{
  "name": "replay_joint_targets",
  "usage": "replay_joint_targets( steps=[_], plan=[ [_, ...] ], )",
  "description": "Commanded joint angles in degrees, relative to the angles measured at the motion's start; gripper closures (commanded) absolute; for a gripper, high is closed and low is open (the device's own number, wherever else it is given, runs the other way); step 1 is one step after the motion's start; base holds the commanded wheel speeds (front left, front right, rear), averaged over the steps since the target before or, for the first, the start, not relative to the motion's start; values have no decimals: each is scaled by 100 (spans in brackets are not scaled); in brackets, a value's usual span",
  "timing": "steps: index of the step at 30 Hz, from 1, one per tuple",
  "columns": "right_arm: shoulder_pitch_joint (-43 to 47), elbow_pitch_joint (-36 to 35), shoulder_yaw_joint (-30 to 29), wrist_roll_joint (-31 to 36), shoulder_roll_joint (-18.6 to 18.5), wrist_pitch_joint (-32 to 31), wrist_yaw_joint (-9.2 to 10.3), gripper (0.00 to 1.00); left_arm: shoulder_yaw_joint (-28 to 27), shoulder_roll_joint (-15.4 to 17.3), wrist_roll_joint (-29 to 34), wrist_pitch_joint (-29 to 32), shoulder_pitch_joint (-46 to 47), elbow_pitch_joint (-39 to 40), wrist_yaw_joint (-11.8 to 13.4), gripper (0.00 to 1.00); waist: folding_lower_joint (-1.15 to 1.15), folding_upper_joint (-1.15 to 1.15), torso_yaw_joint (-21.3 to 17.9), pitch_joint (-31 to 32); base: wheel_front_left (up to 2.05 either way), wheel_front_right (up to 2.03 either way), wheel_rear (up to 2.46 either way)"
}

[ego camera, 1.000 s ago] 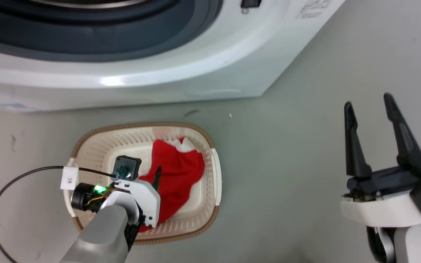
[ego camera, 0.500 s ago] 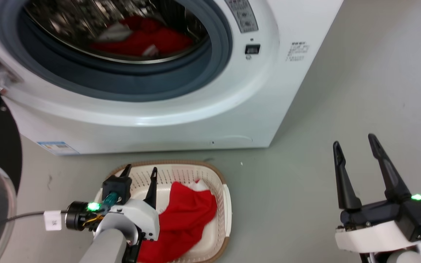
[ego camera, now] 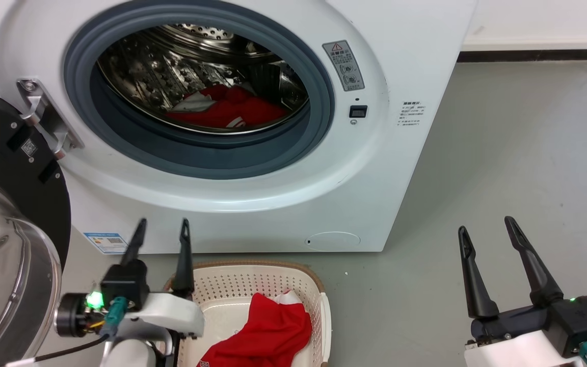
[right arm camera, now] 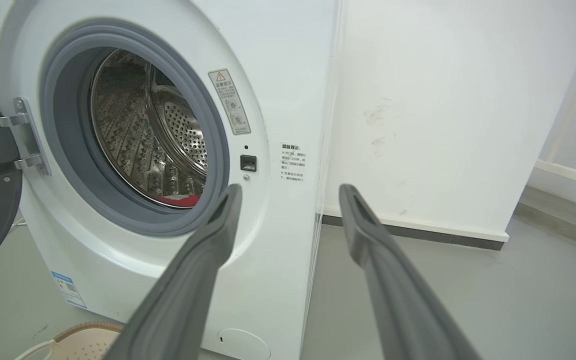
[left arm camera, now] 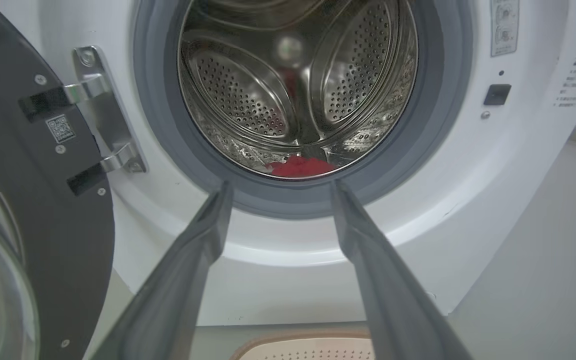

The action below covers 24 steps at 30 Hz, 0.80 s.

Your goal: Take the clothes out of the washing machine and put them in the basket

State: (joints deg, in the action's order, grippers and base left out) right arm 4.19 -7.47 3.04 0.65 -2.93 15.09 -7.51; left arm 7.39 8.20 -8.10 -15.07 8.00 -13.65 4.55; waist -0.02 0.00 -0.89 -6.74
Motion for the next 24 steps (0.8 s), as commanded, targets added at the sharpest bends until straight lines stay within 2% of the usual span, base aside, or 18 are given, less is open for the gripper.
replay_joint_targets(
  steps=[1, 5, 12, 19, 24],
  plan=[
    [79, -6, 7, 11, 10, 12, 4, 0, -56, -56, 60, -15, -69, 122, -15, 0, 2, 0, -2, 6, 0, 0, 0],
    [42, -25, 35, 7, 10, 12, 4, 0, -373, -140, 200, -16, 25, 581, -23, 0, 2, 0, -59, -29, 0, 0, 0],
    [-49, -37, 35, -43, 10, 12, 4, 0, -706, -254, 337, -16, 213, 701, -146, 0, 2, 0, -236, -140, 0, 0, 0],
    [-234, -91, 16, -91, 11, 12, 4, 0, -943, -275, 341, -15, 767, 210, -263, 0, 2, 0, -363, -458, 0, 0, 0],
    [-441, -124, 31, -116, 11, 12, 4, 0, -939, -110, 440, -15, 1635, -450, -432, 0, 2, 0, -477, -834, 0, 0, 0]
  ],
)
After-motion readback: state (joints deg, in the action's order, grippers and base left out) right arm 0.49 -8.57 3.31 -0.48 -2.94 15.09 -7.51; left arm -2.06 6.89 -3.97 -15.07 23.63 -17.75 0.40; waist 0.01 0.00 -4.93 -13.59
